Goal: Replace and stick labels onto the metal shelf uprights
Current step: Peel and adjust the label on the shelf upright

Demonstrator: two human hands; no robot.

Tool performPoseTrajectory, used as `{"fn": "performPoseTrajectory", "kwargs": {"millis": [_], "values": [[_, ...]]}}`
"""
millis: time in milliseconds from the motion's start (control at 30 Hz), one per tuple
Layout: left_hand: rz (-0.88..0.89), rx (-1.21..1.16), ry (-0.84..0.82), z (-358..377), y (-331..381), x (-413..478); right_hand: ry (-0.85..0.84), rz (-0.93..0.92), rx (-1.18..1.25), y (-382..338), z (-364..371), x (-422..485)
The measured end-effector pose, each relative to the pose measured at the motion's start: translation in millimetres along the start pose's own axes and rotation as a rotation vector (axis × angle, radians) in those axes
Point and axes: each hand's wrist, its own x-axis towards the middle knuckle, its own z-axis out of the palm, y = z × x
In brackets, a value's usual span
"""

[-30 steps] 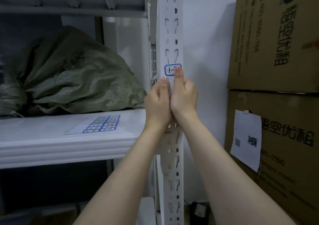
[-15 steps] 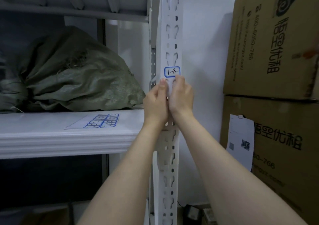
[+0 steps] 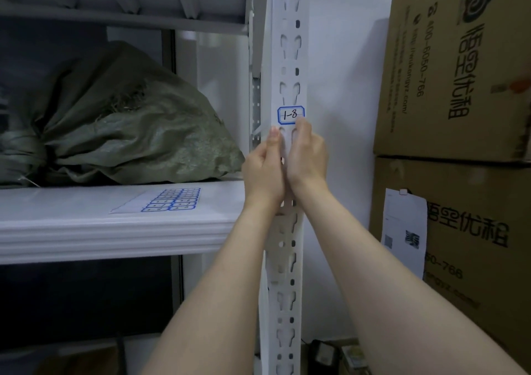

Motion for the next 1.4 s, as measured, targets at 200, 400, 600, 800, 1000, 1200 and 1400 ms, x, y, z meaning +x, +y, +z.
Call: {"fn": "performPoseTrajectory", "kwargs": {"millis": [200, 400, 600, 800, 1000, 1200, 1400], "values": [[0.009, 0.038, 0.017, -1, 2, -3, 0.011, 0.011, 0.0, 0, 0, 1], [-0.012, 0.046, 0.016, 0, 3, -3, 0.012, 0.034, 0.031, -3, -1, 0], [0.024, 0.087, 0.021, 1, 1, -2, 0.002, 0.024, 0.037, 0, -1, 0], [0.038, 0.08, 0.012, 0, -1, -2, 0.006, -0.012, 0.024, 2, -1, 0], [0.051, 0.082, 0.01, -1, -2, -1, 0.01, -0.027, 0.037, 4, 0, 2], [0.062, 0.093, 0.001, -1, -1, -1, 0.002, -0.032, 0.022, 8, 1, 4], [0.044, 0.071, 0.01, 0, 0, -1, 0.058, -0.091, 0.025, 14, 3, 1]]}}
